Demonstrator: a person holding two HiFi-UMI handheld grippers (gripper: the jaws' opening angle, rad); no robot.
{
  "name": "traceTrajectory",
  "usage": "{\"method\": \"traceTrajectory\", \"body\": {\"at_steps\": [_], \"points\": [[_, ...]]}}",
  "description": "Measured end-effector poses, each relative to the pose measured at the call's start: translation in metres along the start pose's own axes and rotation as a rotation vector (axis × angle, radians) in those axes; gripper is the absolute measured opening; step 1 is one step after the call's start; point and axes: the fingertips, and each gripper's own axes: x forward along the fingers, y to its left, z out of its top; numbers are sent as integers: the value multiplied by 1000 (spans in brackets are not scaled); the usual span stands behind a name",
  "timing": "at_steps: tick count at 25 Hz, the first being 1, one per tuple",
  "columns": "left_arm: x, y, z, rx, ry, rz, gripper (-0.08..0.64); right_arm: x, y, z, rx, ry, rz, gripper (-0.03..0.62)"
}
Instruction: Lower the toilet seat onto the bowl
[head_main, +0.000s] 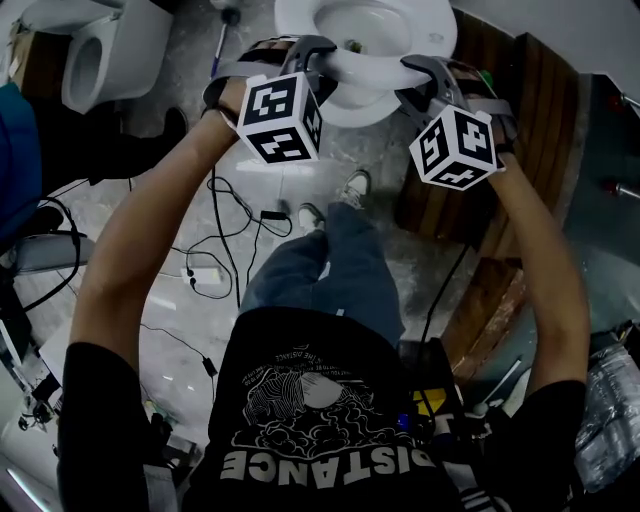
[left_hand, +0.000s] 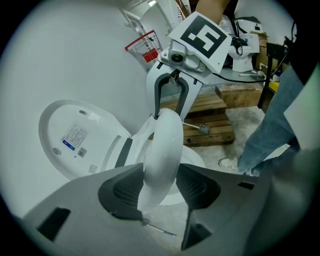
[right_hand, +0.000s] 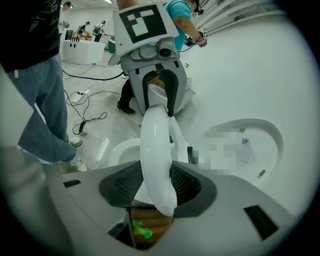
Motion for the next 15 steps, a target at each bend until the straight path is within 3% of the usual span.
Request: {"method": "traceTrajectory", "body": {"at_steps": [15], "points": [[36, -54, -30, 72, -2, 13, 221, 38, 58, -12, -88, 55, -30, 195]]}}
